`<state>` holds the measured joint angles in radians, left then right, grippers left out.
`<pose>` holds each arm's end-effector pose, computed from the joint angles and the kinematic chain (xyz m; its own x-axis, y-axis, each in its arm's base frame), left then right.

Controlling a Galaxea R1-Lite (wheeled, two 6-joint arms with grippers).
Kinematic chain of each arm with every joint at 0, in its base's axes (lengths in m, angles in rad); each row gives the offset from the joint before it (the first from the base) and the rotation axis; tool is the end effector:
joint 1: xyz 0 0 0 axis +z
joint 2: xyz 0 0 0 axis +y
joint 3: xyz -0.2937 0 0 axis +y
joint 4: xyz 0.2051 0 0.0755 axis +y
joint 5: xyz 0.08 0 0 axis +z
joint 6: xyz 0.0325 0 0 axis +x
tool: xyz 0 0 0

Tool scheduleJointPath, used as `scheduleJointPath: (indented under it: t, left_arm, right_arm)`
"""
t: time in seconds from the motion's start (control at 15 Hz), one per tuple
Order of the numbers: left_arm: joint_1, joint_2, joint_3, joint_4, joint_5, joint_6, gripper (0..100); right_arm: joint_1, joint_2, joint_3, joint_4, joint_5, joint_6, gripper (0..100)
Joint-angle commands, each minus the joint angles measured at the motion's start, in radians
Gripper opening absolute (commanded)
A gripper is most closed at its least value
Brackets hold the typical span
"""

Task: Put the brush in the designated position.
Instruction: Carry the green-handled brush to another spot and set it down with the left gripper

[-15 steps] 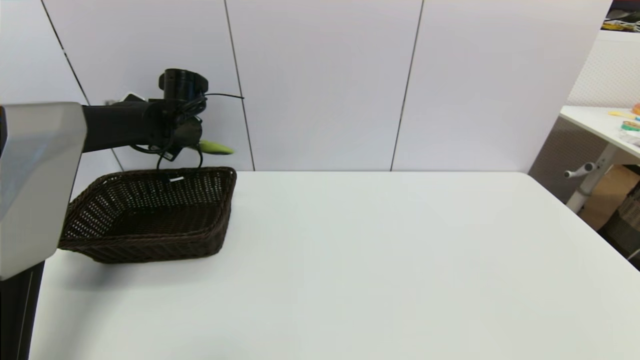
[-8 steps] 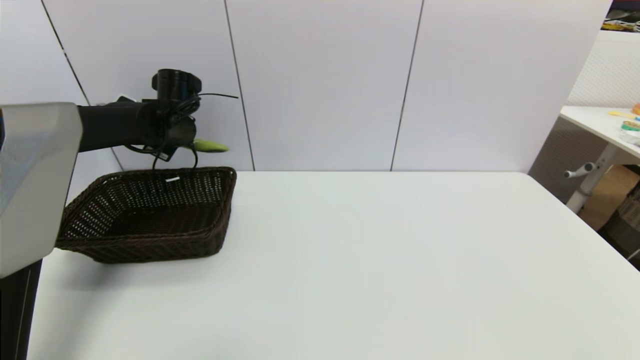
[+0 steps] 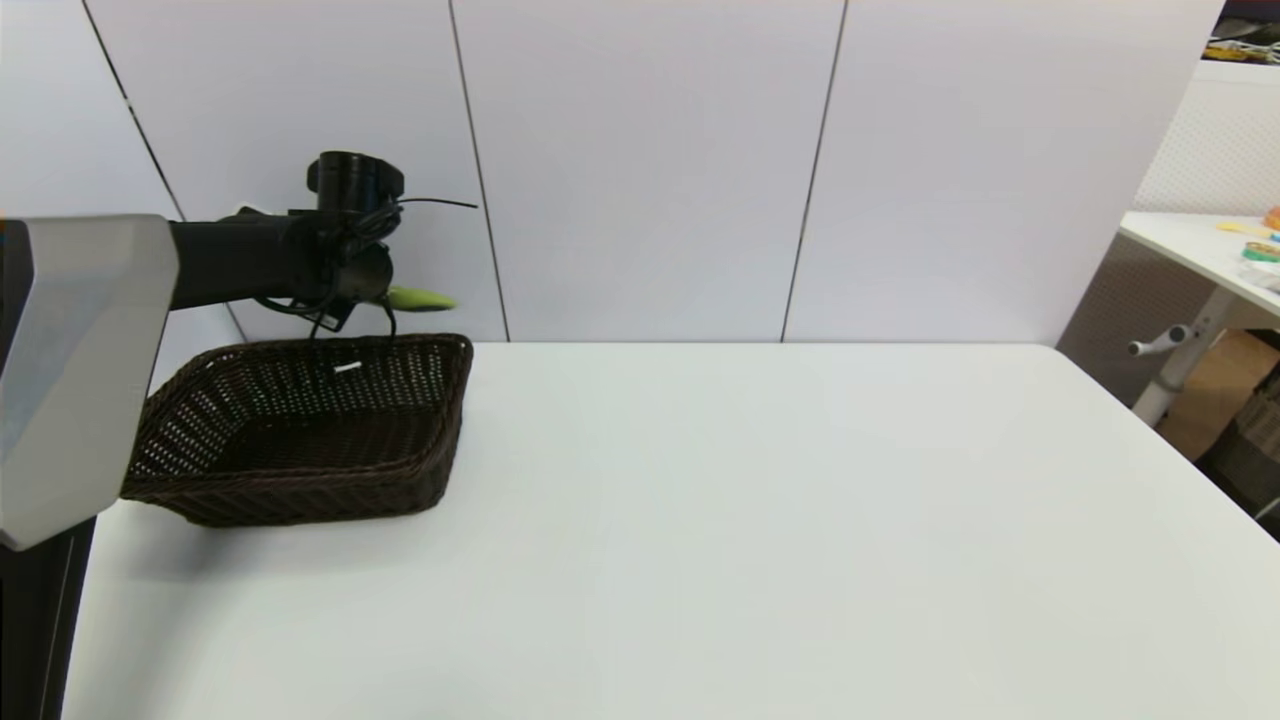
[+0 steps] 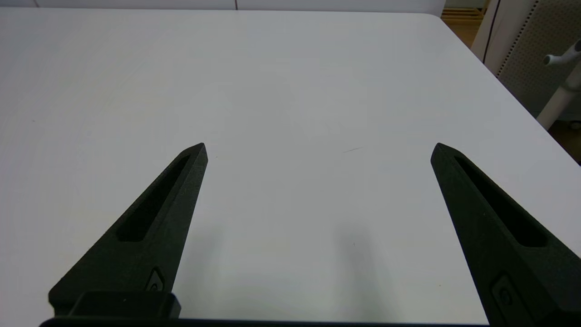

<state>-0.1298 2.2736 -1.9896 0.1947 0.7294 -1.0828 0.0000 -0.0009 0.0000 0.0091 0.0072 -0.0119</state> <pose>0.4990 -0.0433 0.1911 0.7425 0.5752 -0.3434 -0.6332 0.4352 -0.6401 0.0238 0.0002 0.0745 0.9999 0.0072 -0.0082 -0.0073 0.9999 -0.0118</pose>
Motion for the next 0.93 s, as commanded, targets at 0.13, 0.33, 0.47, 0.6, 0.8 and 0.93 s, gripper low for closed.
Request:
scheduleJointPath:
  t: [0.13, 0.33, 0.47, 0.6, 0.8, 0.93]
  left_arm:
    - [0.002, 0.015, 0.000, 0.002, -0.001, -0.011, 0]
    - [0.004, 0.014, 0.000, 0.005, -0.002, -0.028, 0]
    - [0.004, 0.009, 0.000, 0.006, -0.002, -0.028, 0]
    - [0.004, 0.003, 0.002, 0.011, -0.004, -0.028, 0]
    - [0.004, -0.009, 0.002, 0.061, -0.013, -0.026, 0]
    - [0.004, -0.014, 0.002, 0.117, -0.016, -0.028, 0]
  right_arm:
    - [0.000, 0.001, 0.002, 0.000, 0.000, 0.000, 100]
    - [0.000, 0.001, 0.002, 0.000, 0.000, 0.000, 100]
    - [0.000, 0.001, 0.002, 0.000, 0.000, 0.000, 100]
    - [0.000, 0.001, 0.002, 0.000, 0.000, 0.000, 100]
    - [0.000, 0.001, 0.002, 0.000, 0.000, 0.000, 100]
    - [0.000, 0.001, 0.002, 0.000, 0.000, 0.000, 100]
